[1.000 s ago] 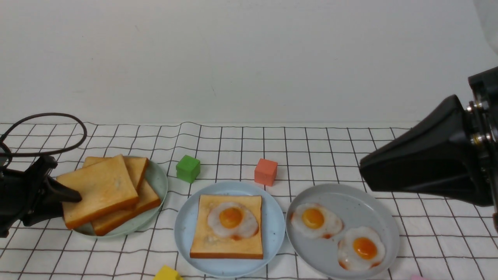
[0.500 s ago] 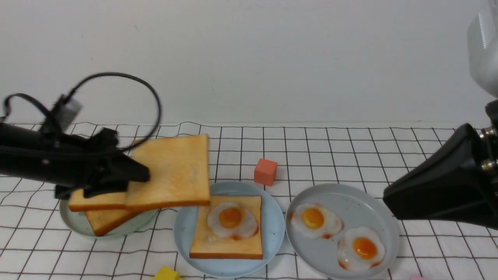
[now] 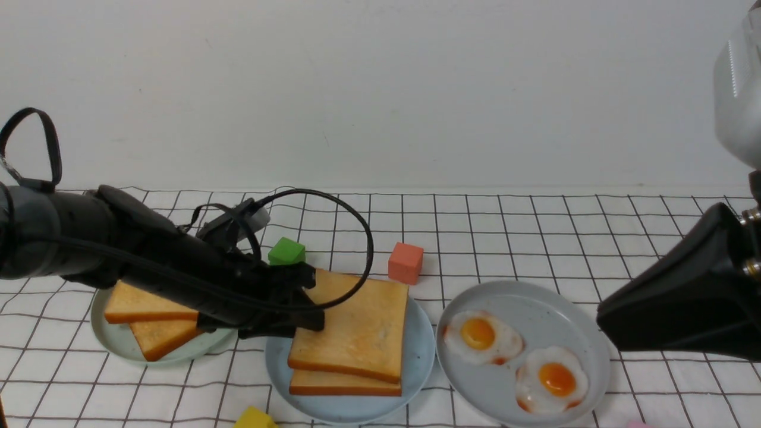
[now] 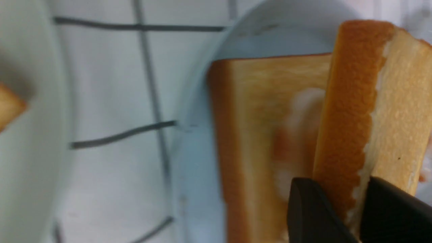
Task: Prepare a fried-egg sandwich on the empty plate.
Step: Use the left arm to place a slice of bread on the fried egg in the middle
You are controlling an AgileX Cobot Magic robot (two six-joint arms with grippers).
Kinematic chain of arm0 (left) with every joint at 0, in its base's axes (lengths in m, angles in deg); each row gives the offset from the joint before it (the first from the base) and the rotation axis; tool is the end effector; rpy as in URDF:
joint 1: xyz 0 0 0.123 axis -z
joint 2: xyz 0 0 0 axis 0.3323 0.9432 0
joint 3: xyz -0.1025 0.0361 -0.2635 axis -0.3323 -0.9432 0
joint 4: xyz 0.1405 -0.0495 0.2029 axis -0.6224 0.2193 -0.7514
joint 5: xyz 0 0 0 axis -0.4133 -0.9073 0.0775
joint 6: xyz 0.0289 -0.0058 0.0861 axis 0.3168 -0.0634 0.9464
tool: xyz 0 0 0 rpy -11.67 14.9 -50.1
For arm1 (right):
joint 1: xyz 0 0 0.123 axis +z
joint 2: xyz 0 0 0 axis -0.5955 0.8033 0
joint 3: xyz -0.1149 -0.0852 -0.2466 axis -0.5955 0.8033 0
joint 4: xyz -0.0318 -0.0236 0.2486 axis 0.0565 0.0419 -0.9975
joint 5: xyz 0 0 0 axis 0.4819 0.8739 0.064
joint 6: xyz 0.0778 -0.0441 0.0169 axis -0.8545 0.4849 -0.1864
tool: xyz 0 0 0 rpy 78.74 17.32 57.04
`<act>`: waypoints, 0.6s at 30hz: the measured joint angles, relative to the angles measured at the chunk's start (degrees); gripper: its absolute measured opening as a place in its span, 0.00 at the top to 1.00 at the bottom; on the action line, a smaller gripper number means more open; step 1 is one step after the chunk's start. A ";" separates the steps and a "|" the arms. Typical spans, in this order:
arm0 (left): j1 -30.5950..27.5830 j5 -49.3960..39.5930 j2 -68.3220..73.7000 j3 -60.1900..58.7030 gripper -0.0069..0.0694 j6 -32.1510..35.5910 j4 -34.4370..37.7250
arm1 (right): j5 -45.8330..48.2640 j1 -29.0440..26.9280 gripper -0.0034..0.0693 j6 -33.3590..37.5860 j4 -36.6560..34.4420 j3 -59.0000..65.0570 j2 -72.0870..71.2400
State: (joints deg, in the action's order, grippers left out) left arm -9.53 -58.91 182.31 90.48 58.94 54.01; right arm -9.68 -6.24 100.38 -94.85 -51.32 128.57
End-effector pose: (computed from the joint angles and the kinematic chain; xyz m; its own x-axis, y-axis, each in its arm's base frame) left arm 0.3396 -0.1068 0.1572 -0.9525 -0.1273 -0.2768 0.0620 0.8086 -0.5851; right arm 0.1339 0.1272 0.4186 -0.3780 -0.5968 -0.7078 -0.8949 0.4314 0.1141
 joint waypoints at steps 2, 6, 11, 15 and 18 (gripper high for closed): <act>0.00 0.35 0.56 0.00 0.65 -1.10 -0.05 | 0.41 0.00 0.90 0.00 0.00 0.00 0.00; 0.00 0.06 0.50 0.19 0.65 -1.82 -0.14 | 0.35 0.00 0.88 0.00 0.07 0.00 0.00; 0.00 -1.25 0.38 1.19 0.56 -6.00 -3.96 | 0.11 0.00 0.83 -0.22 2.91 0.16 -0.07; 0.00 -2.56 -1.42 2.20 0.33 -12.89 -12.20 | -2.05 0.00 0.78 -3.97 7.77 3.75 -1.82; -0.07 -4.23 -4.86 3.00 0.19 -15.87 -15.36 | -6.12 0.00 0.77 -7.84 9.77 9.38 -5.74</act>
State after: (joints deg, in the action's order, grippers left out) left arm -9.59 -63.14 177.44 93.47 43.07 38.65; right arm -15.79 -6.24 92.54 -85.08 -41.94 122.83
